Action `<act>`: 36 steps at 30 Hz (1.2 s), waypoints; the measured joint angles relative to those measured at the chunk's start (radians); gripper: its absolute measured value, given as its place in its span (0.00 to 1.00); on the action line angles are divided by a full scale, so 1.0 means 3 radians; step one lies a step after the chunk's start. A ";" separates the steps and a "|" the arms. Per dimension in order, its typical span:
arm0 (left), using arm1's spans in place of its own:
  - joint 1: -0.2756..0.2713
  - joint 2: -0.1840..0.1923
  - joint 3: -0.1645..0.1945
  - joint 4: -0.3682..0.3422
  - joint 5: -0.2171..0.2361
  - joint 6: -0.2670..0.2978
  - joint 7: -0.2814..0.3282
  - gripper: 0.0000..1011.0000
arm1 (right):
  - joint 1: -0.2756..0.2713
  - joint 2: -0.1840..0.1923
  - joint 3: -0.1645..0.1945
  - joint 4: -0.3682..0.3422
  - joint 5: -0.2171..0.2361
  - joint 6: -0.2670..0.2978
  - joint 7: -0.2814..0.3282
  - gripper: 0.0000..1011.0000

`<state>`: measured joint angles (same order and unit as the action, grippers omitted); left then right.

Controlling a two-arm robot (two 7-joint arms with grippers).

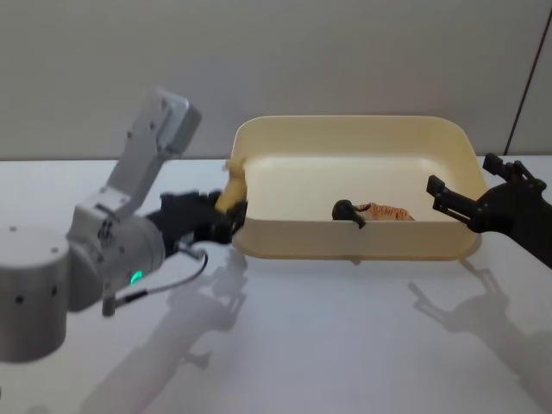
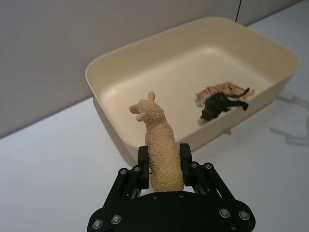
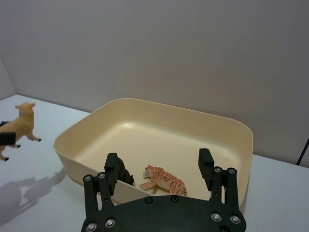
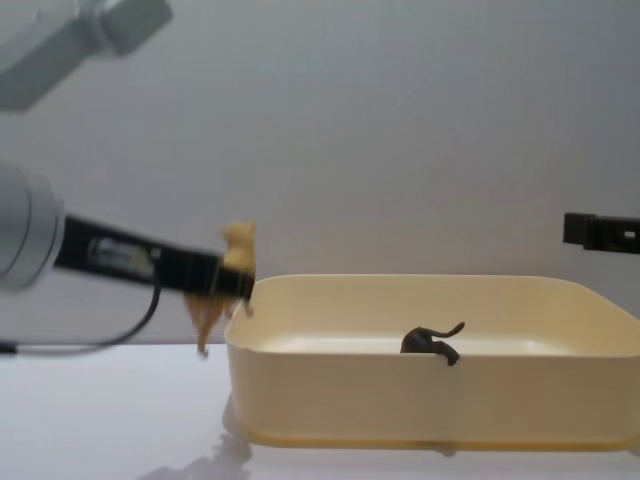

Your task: Pick up the toy alternately with two hands and place it into the central storage box.

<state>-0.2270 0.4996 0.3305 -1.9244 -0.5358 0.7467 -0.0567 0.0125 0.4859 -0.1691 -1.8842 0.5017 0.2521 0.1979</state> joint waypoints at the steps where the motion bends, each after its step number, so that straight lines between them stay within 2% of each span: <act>1: -0.0055 -0.0027 -0.0004 0.0028 0.0037 -0.0033 -0.0034 0.35 | 0.0000 0.0000 0.0000 0.0000 0.0000 0.0000 0.0000 0.99; 12: -0.0494 -0.0253 0.0000 0.0389 0.0269 -0.0260 -0.0392 0.35 | 0.0000 0.0000 0.0000 0.0000 0.0000 0.0000 0.0000 0.99; 19: -0.0779 -0.0426 0.0052 0.0778 0.0422 -0.0412 -0.0726 0.35 | 0.0000 0.0000 0.0000 0.0000 0.0000 0.0000 0.0000 0.99; 20: -0.0779 -0.0426 0.0052 0.0778 0.0422 -0.0412 -0.0726 0.35 | 0.0000 0.0000 0.0000 0.0000 0.0000 0.0000 0.0000 0.99; 28: -0.1024 -0.0597 0.0142 0.1226 0.0602 -0.0557 -0.1066 0.35 | 0.0000 0.0000 0.0000 0.0000 0.0000 0.0000 0.0000 0.99; 30: -0.1072 -0.0631 0.0162 0.1319 0.0640 -0.0588 -0.1129 0.36 | 0.0000 0.0000 0.0000 0.0000 0.0000 0.0000 0.0000 0.99; 36: -0.1154 -0.0690 0.0196 0.1473 0.0705 -0.0640 -0.1241 0.53 | 0.0000 0.0000 0.0000 0.0000 0.0000 0.0000 0.0000 0.99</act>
<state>-0.5732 0.2925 0.3892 -1.4825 -0.3243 0.5547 -0.4290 0.0125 0.4858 -0.1691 -1.8842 0.5017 0.2521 0.1979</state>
